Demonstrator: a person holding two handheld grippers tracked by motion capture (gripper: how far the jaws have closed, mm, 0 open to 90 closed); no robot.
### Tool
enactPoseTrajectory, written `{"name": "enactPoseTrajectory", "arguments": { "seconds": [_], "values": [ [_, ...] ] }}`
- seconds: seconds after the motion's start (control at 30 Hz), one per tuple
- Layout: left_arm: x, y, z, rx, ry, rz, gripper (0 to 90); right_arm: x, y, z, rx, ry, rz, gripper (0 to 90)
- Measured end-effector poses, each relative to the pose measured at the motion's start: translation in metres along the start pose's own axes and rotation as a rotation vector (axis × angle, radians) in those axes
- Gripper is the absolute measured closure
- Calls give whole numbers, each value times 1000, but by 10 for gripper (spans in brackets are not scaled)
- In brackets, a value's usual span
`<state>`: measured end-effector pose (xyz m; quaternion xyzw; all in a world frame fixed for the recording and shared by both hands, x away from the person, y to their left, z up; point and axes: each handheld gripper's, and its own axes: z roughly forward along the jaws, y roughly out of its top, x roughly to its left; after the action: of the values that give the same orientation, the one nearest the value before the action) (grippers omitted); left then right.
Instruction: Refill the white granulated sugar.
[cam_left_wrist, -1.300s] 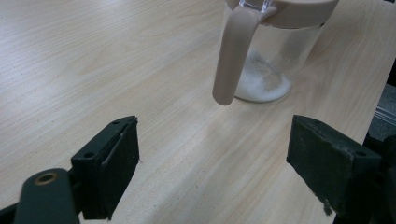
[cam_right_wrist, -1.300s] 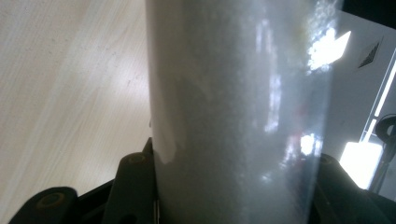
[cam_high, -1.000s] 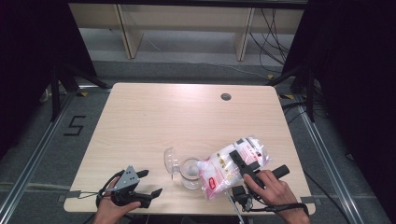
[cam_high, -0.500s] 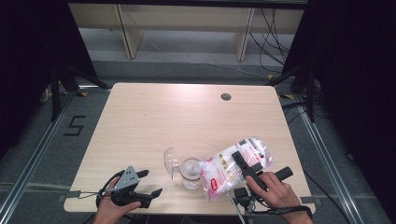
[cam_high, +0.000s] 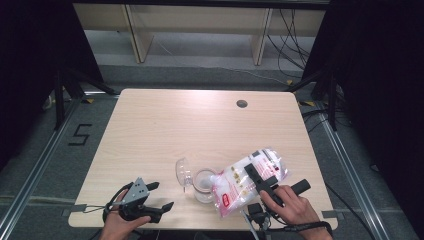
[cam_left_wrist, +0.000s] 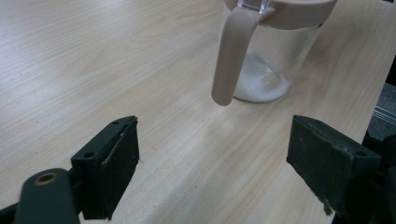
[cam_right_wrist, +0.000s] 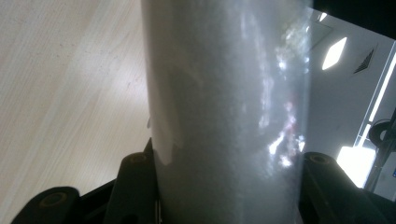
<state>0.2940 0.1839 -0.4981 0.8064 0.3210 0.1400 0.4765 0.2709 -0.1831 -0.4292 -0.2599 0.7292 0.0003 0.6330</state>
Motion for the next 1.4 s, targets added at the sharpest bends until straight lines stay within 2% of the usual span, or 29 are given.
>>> {"name": "enactPoseTrajectory", "arguments": {
  "seconds": [0.07, 0.1, 0.13, 0.4, 0.43, 0.5, 0.6, 0.63, 0.7, 0.73, 0.77, 0.83, 0.87, 0.9, 0.93, 1.0, 1.07, 1.1, 1.23, 1.3, 1.4],
  "values": [
    [0, 0, 0, 2, 0, 0, 165, -1, 1, 0, -5, 2, -6, 576],
    [0, 0, 0, -1, -3, -1, 165, 1, 1, 0, -2, 10, 14, 576],
    [0, 0, 0, -1, -2, -5, 164, -1, 2, 0, -2, 11, 3, 576],
    [0, 0, 0, 1, -3, 1, 165, 0, 1, 3, -1, -6, 17, 583],
    [0, 0, 0, 1, 0, 0, 165, -2, 1, 3, -9, -11, 2, 584],
    [0, 0, 0, 1, -1, 0, 165, -1, -1, 2, 9, -3, 22, 585],
    [0, 0, 0, 2, 1, 1, 165, -2, -4, 2, 1, -15, 23, 588],
    [0, 0, 0, -2, -2, -2, 164, 0, -6, 1, 2, -19, 46, 589],
    [0, 0, 0, -3, -2, -9, 165, -1, -7, 0, 1, -14, 41, 590],
    [0, 0, 0, -1, -3, -8, 165, 1, -8, -1, 0, -26, 51, 591],
    [0, 0, 0, -1, -2, -7, 165, 0, -7, -1, -12, -33, 34, 591],
    [0, 0, 0, -1, -2, -7, 165, 1, -6, -2, -5, -21, 49, 592],
    [0, 0, 0, -5, -2, -12, 165, -1, -6, -1, -17, -30, 14, 592],
    [0, 0, -2, 10, 4, -1, 165, 0, -5, -1, -9, -25, 20, 592],
    [0, 0, -1, 6, 5, -4, 165, 1, -5, -2, 7, -11, 35, 593],
    [0, 0, -1, 4, 4, 3, 165, 0, -5, -2, 1, -12, 29, 594],
    [2, 1, -2, 9, 3, 29, 165, 0, -5, -2, -3, -15, 32, 594],
    [0, 0, -1, 0, -1, -7, 165, 0, -5, -2, -1, -19, 32, 594],
    [0, 0, -1, 6, 4, -3, 165, 0, -6, -3, 5, -16, 38, 595],
    [0, 0, -1, 5, 4, -4, 165, -3, -6, -2, -5, -17, 17, 595],
    [0, 0, -2, 7, 5, -3, 165, -1, -6, -4, 7, -16, 38, 596]
  ]
}}
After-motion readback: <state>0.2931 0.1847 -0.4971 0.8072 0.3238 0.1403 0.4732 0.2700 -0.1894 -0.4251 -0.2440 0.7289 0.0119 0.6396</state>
